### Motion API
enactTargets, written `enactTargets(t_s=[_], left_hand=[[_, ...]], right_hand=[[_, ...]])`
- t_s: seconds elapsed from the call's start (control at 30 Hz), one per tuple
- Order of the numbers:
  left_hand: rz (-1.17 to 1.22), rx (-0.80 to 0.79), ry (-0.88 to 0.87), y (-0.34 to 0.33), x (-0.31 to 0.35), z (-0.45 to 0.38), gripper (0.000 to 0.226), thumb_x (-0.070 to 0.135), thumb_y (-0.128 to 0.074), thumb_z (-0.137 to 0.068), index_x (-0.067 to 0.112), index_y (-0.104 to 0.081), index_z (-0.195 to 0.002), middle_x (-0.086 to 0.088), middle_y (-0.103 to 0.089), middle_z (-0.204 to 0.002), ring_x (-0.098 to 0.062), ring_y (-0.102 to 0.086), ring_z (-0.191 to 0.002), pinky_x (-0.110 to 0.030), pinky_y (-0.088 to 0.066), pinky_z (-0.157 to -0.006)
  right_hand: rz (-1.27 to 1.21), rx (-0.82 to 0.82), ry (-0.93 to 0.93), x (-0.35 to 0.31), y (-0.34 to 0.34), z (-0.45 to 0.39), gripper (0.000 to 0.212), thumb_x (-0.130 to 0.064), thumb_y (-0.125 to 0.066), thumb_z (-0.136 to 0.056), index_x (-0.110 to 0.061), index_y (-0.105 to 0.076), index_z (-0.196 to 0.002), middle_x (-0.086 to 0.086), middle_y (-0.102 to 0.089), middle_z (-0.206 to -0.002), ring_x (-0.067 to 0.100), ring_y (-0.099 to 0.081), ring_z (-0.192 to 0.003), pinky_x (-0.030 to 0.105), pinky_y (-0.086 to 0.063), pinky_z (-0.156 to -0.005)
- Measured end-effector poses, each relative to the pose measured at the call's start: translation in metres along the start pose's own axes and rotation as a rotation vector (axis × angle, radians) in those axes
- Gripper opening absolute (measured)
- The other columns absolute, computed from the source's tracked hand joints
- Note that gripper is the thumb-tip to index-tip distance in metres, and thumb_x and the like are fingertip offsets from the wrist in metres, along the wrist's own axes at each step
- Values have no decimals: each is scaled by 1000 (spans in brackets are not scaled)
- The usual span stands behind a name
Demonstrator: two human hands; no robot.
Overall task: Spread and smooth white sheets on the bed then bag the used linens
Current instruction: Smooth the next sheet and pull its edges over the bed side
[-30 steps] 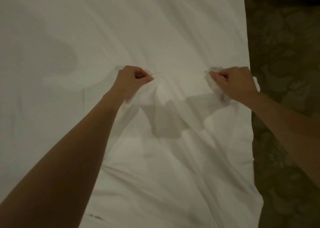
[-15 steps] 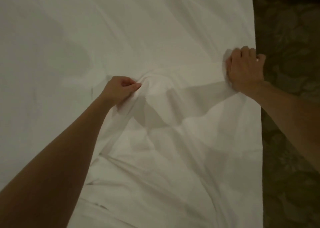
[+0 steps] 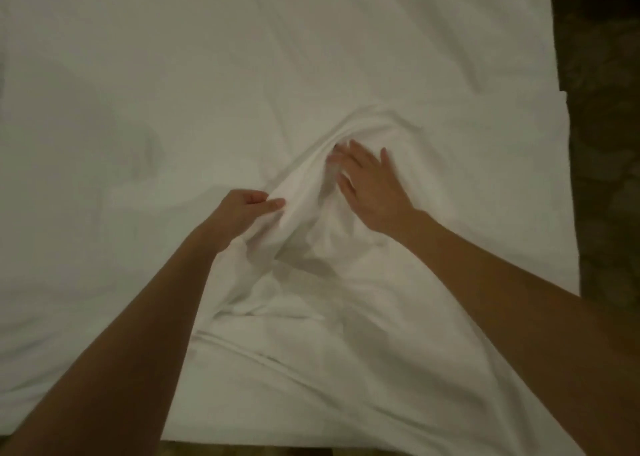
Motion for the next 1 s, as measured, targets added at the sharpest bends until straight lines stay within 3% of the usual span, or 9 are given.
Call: enactTargets(t_s=[0.07,0.13,0.3,0.43,0.57,0.7,0.8,0.9,1.0], left_hand=[[34,2,10,21,-23,16,18,29,-74,-83,27,-73,-66,13,-60,-58,-2,-50,-54,-16,-37,-56],[143,27,11,41,-44,28,6,26,-74,-84,23,-77,-80,4,-70,-76,-11,-60,-72,-24,-47,-72],[269,30,-37,67,-73,45,9,14,-64,-91,11,-71,-87,-1,-72,-85,-16,-66,-85,-21,-52,-74],[128,-104,-96,61,-80,43,16,30,-72,-85,20,-74,-98,2,-74,-93,-13,-68,-87,-28,-54,-83],[197,-169,-97,47,-71,36,21,36,-70,-86,23,-75,-102,1,-75,-96,-23,-69,-98,-37,-54,-91],[256,-262,-49,40,-61,29,17,36,-70,-86,22,-77,-91,-8,-74,-91,-20,-65,-79,-28,-53,-75],[228,-452,70,36,-54,26,16,30,-68,-88,17,-74,-94,0,-69,-78,-10,-62,-71,-18,-50,-65],[86,-585,86,35,-49,23,7,19,-71,-86,13,-71,-82,3,-61,-66,-7,-56,-59,-17,-47,-58],[-58,-605,38,31,-51,18,6,17,-73,-84,12,-71,-83,3,-60,-67,-9,-56,-62,-20,-48,-60]], right_hand=[[-58,66,23,-33,-7,-4,38,-24,-36,-103,-16,-45,-140,0,-34,-154,19,-22,-145,51,-11,-117],[-89,89,4,-60,-13,-14,37,-27,-39,-103,-17,-47,-138,0,-39,-150,18,-24,-144,50,-10,-117],[78,-252,-67,-109,-23,-43,37,-40,-38,-102,-18,-62,-120,4,-56,-124,23,-43,-127,55,-5,-115],[224,-346,-60,-111,-21,-48,41,-52,-42,-97,-22,-67,-111,1,-56,-112,24,-46,-116,53,-19,-109],[69,-347,-84,-99,-22,-49,26,-57,-58,-86,-32,-66,-87,-14,-52,-86,12,-46,-97,51,-17,-109],[-121,-286,-120,-91,-16,-58,21,-42,-71,-82,-24,-67,-73,-11,-61,-75,9,-52,-79,44,-26,-107],[-245,-224,-137,-82,-3,-67,24,-39,-73,-82,-18,-71,-71,-3,-68,-71,7,-59,-68,32,-38,-91],[-283,-394,-156,-82,9,-77,32,-47,-71,-81,-17,-71,-72,-5,-69,-67,5,-63,-62,22,-48,-70],[-224,-672,-201,-75,16,-79,37,-57,-73,-73,-20,-74,-75,-8,-71,-72,6,-64,-71,22,-46,-73]])
Point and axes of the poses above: each hand's wrist, its own z-axis away from the middle knuckle, its own y-axis out of the back of the hand, x = y × z, the point moved 1 cm from there along -z, towards the middle knuckle
